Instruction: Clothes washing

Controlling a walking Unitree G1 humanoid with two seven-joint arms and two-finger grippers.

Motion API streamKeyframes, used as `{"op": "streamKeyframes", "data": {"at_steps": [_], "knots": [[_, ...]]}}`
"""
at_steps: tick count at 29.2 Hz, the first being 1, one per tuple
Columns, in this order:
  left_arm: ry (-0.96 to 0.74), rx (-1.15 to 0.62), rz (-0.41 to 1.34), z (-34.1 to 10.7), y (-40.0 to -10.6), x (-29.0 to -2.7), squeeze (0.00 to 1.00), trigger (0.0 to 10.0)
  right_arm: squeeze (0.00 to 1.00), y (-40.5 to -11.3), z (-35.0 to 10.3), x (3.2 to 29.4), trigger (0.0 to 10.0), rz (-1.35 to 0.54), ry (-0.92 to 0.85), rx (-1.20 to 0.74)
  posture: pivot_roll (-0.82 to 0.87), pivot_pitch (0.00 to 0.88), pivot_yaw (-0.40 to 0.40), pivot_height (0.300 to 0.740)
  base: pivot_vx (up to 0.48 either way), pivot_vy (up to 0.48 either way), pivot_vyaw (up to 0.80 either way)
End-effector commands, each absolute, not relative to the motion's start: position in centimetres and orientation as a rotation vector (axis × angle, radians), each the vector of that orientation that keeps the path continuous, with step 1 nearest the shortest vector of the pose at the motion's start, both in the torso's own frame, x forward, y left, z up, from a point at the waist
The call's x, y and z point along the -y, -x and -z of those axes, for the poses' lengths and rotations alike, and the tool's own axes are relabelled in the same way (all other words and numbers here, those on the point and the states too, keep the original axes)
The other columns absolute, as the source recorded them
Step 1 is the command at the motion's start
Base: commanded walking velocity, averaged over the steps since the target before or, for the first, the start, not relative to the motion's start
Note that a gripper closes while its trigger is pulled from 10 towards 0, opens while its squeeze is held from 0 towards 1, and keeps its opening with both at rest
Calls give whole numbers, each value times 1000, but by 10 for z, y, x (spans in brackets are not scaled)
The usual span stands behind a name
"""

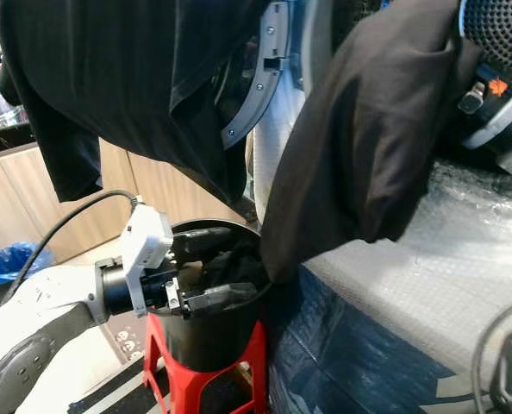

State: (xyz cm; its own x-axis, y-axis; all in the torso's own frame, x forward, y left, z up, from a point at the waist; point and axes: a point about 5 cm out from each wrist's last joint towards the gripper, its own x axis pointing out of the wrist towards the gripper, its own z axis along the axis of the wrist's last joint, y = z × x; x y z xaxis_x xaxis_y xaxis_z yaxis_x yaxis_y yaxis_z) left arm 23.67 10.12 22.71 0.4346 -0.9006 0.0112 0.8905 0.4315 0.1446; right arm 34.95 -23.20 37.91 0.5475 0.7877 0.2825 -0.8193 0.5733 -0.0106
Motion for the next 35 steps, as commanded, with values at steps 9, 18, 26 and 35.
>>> {"op": "streamKeyframes", "data": {"at_steps": [9,18,26,35], "knots": [[-64,82,1050,-223,-216,-99,0,10000,0,-388,-382,215,10000,-732,-125,119,35,0,-163,740,0,0,0],[-20,51,976,-216,-206,-100,0,10000,0,-400,-400,236,10000,-279,-277,166,58,17,-217,740,0,0,0],[10,30,929,-212,-199,-102,0,10000,0,-394,-415,264,10000,-11,-432,250,63,48,-235,740,0,0,0],[15,26,909,-213,-197,-104,0,10000,0,-393,-424,266,10000,104,-535,310,66,51,-224,740,0,0,0]]}}
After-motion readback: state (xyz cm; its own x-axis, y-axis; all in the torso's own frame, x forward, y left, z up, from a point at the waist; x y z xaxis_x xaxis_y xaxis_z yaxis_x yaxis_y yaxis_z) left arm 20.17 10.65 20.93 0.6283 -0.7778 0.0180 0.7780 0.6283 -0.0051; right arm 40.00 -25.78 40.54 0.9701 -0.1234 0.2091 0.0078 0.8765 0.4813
